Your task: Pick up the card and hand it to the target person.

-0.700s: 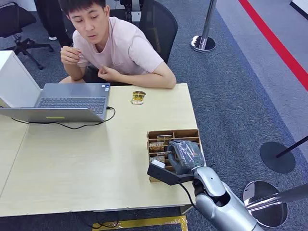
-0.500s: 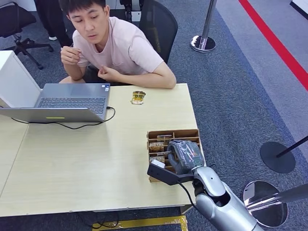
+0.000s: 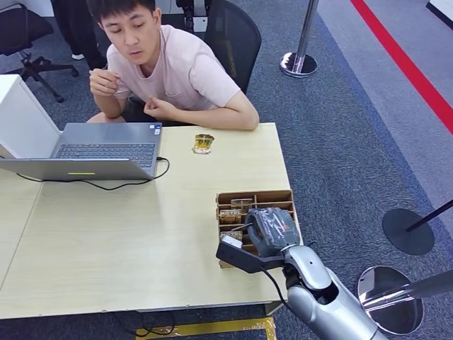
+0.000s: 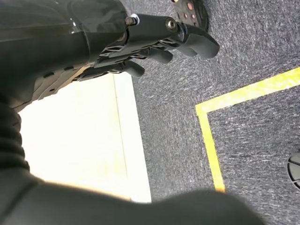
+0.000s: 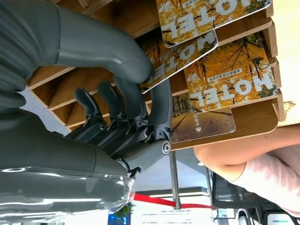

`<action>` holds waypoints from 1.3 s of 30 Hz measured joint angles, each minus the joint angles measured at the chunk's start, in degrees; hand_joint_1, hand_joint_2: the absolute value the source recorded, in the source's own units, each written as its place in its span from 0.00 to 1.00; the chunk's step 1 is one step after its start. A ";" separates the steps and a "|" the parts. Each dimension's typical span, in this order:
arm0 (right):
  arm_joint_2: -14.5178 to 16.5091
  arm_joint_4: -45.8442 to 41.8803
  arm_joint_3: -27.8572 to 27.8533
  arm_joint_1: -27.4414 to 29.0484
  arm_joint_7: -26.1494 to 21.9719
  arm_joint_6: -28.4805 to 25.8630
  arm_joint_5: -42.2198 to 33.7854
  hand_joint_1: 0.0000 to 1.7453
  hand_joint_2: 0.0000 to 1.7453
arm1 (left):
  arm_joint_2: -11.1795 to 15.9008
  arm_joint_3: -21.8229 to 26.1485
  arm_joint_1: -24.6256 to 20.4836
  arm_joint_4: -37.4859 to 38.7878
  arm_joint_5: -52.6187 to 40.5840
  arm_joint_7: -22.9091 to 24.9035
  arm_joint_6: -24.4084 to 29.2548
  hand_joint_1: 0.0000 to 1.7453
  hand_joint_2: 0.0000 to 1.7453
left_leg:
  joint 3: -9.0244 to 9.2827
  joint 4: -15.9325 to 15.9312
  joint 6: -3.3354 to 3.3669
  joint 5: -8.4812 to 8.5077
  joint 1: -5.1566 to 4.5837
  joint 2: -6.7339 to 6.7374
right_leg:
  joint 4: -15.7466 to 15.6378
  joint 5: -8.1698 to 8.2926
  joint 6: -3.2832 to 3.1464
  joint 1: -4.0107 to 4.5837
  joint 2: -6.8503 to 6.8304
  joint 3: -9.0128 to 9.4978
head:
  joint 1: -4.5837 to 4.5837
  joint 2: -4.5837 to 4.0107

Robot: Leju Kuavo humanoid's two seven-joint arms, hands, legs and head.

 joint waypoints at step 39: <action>0.36 -10.60 -10.28 2.32 -12.01 -14.25 -5.76 0.92 1.00 | 0.09 1.46 -0.01 0.00 1.34 -0.45 -0.11 0.00 1.00 | 0.00 0.00 0.00 0.00 0.00 0.00 | 0.00 0.00 0.00 0.00 0.00 0.00 | 0.00 -0.01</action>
